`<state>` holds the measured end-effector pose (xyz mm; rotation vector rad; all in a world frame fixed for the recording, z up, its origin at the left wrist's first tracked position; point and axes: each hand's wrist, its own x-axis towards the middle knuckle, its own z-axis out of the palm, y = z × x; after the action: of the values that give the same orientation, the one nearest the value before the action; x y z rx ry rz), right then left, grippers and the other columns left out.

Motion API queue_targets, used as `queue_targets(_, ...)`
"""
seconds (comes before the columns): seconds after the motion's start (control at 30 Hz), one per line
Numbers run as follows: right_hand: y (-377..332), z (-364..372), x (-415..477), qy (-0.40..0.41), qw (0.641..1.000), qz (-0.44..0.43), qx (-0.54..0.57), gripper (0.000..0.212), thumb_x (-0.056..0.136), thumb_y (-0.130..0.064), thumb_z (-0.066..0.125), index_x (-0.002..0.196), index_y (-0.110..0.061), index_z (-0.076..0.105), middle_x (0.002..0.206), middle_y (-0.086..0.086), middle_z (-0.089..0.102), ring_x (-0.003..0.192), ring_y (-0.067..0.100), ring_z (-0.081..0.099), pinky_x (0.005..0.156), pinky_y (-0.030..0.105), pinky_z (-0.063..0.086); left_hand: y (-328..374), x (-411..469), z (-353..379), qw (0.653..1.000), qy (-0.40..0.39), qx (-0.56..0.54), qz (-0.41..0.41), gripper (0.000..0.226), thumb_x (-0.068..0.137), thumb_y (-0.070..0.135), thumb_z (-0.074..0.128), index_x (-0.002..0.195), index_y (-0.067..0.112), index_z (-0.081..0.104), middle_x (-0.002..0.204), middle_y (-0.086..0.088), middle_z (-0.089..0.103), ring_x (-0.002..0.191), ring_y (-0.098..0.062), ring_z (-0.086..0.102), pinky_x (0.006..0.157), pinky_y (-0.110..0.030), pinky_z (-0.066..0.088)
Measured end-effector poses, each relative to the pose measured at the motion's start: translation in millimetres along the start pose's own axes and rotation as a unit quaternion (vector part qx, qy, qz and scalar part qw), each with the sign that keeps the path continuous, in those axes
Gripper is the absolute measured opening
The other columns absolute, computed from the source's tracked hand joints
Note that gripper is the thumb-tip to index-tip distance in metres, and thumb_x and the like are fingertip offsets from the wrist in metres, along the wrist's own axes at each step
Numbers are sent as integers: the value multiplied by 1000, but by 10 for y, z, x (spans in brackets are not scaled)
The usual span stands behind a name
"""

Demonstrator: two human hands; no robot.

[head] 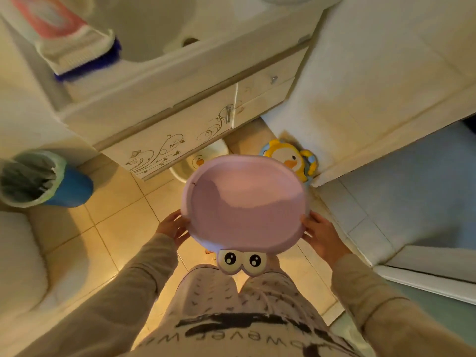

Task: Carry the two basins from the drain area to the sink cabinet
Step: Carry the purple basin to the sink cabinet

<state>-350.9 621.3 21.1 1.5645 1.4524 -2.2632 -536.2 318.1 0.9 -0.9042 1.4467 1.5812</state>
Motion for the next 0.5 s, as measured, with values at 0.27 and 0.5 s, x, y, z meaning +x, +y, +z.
queue_targets(0.27,-673,180,994,-128,985,41,-107,24,92,-9,53,113,-18,62,108,2,66,95,18,61,71,32,51,-194,-104,236,986,97,-135,12,44,85,-3,52,127,8,53,76,-6,68,75,-24,62,65,-35,51)
queue_targets(0.5,-1113,211,1693,-175,961,81,-198,19,91,-9,54,96,-22,67,92,-6,72,95,18,60,71,33,50,-413,-126,703,964,143,-225,6,43,87,0,50,130,7,50,92,-12,65,91,-33,61,81,-44,49)
